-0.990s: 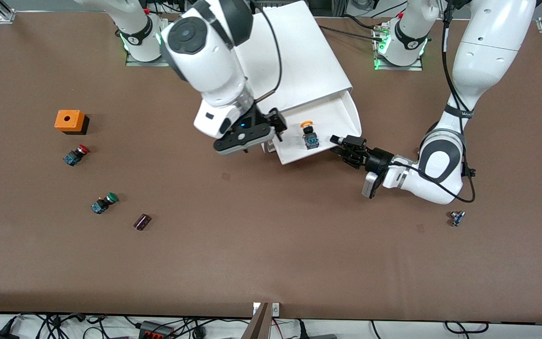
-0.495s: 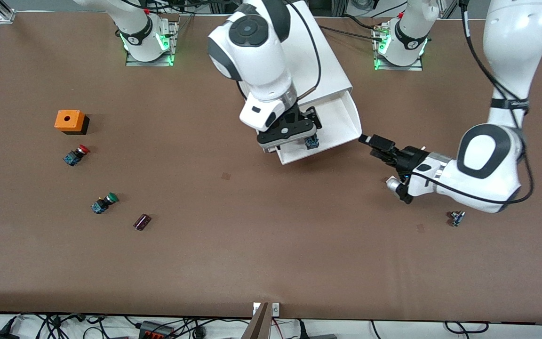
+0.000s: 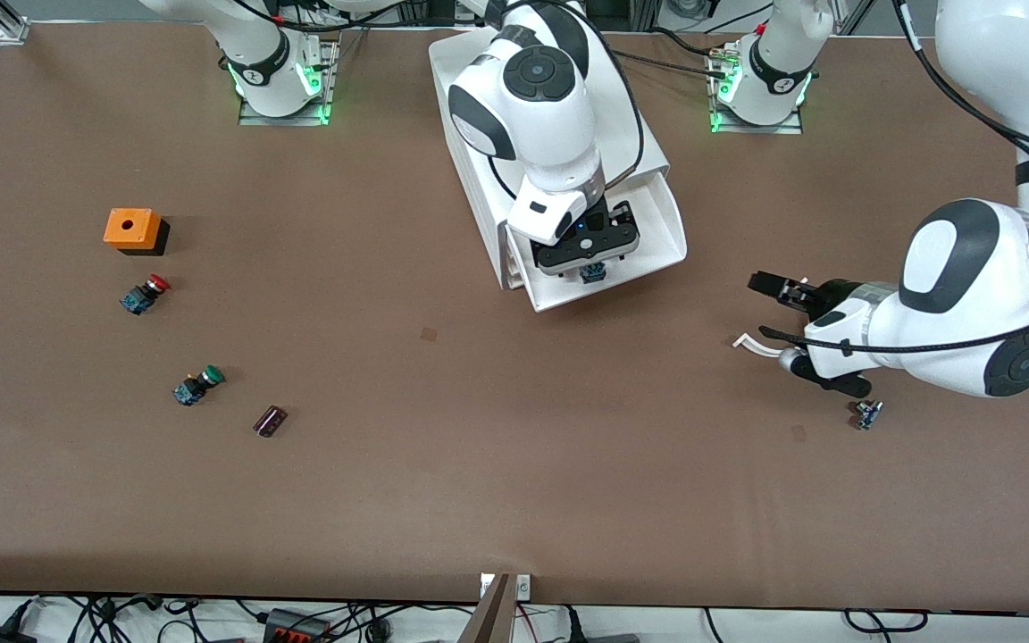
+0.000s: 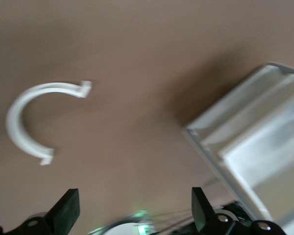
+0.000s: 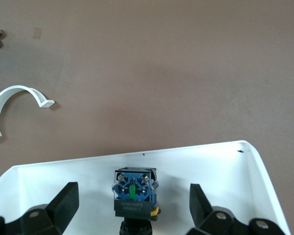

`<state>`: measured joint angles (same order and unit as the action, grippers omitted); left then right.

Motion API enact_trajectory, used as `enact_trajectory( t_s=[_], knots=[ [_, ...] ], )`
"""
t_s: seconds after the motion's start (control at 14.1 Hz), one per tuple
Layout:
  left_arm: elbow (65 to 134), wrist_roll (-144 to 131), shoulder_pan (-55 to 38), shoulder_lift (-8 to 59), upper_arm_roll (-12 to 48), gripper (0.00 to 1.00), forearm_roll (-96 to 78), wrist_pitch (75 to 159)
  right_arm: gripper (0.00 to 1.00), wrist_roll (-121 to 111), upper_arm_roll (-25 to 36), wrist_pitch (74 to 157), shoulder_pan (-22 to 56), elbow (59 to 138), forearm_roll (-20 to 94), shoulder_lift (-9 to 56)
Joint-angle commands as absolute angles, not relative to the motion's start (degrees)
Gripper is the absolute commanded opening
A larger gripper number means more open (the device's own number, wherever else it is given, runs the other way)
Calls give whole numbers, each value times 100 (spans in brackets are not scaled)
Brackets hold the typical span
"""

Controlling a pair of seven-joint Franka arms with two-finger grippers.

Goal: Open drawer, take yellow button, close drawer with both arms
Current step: 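Grasp the yellow button in the drawer with the right gripper while the left withdraws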

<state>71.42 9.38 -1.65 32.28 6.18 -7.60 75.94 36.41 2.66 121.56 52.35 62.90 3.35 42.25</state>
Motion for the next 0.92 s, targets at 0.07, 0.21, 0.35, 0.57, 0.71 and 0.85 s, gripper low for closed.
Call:
enact_trajectory(
  t_s=[0.07,0.21,0.35,0.57,0.71,0.85],
  knots=[
    [6724,879,-202,3392,607,100,-79,7794,94,3779,325,12050,5396,6056,18,4359],
    [6759,765,-211,3401,615,100,70,8339,86,3779,325,12050,5405,6056,18,4403],
    [6785,275,-193,3436,615,100,0,8367,83,3771,316,12067,5423,6056,18,4473],
    [6776,-316,-299,3463,624,100,18,8332,79,3771,325,12067,5423,6064,0,4544],
    [6803,-334,-299,3463,624,100,0,8332,54,3771,316,12050,5423,6056,9,4544],
    [6812,-290,-281,3472,624,100,9,8332,18,3762,325,12041,5423,6056,18,4526]
  ],
)
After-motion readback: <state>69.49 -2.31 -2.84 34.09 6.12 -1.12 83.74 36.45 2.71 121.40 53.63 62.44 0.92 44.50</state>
